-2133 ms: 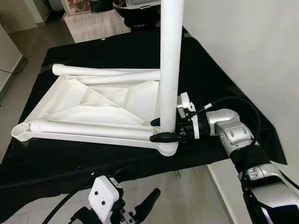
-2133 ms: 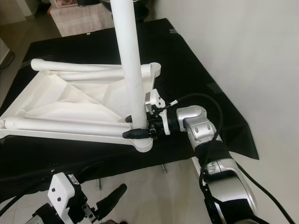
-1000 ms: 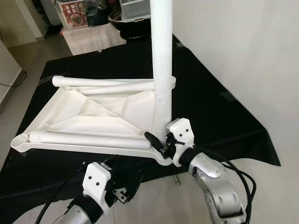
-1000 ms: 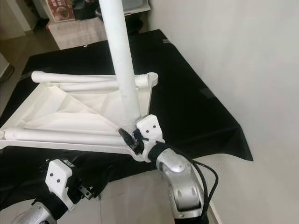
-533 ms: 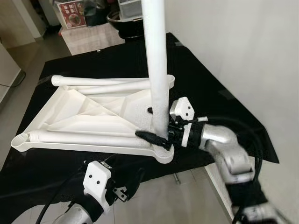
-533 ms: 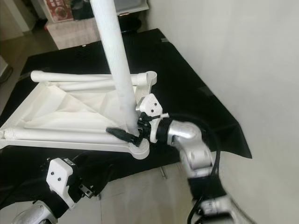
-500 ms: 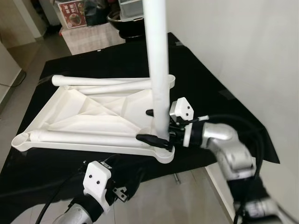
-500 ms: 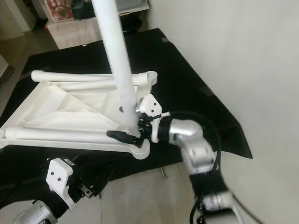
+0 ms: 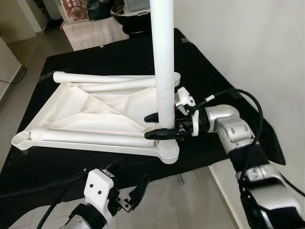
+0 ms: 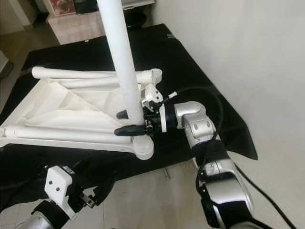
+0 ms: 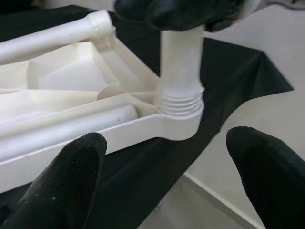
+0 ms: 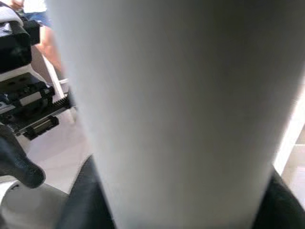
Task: Building children table
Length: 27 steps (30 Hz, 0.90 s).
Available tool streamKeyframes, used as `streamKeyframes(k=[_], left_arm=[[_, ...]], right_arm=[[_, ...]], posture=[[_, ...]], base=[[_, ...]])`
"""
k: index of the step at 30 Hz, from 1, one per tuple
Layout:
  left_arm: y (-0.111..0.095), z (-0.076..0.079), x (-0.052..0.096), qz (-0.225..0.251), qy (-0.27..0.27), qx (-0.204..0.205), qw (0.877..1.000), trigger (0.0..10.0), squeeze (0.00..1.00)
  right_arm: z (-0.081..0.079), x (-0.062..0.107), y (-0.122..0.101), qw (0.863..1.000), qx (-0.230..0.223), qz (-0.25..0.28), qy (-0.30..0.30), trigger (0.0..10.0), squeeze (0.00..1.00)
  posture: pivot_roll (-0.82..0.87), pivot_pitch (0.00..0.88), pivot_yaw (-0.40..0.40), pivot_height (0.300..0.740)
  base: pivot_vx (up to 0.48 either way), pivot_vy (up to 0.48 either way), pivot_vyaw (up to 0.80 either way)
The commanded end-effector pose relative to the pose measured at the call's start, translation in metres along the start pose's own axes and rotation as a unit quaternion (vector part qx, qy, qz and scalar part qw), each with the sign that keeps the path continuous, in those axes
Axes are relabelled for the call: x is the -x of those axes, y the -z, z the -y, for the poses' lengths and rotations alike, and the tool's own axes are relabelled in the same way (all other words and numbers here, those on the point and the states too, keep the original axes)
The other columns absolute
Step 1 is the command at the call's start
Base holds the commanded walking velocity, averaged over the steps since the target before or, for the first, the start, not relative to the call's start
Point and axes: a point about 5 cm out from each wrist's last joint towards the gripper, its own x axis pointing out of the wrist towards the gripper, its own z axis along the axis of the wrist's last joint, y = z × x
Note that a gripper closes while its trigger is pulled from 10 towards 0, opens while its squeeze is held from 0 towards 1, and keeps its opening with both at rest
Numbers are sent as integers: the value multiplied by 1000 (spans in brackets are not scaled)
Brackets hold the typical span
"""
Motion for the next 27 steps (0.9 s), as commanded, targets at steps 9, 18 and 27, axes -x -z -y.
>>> streamKeyframes(k=[9,18,27], left_arm=[[3,1,1,-10,7,1,1000,10000,0],[5,-4,-2,-9,4,-2,1000,10000,0],[11,-11,-10,-14,-5,-16,1000,10000,0]], right_arm=[[9,-9,8,997,28,-14,64,0,0],[-17,-13,43,871,-30,-53,487,0,0],[-22,-55,36,882,-20,-10,470,0,0]], posture=[[69,145,78,740],[22,133,89,740],[4,76,89,740]], base=[[0,0,0],[0,0,0],[0,0,0]])
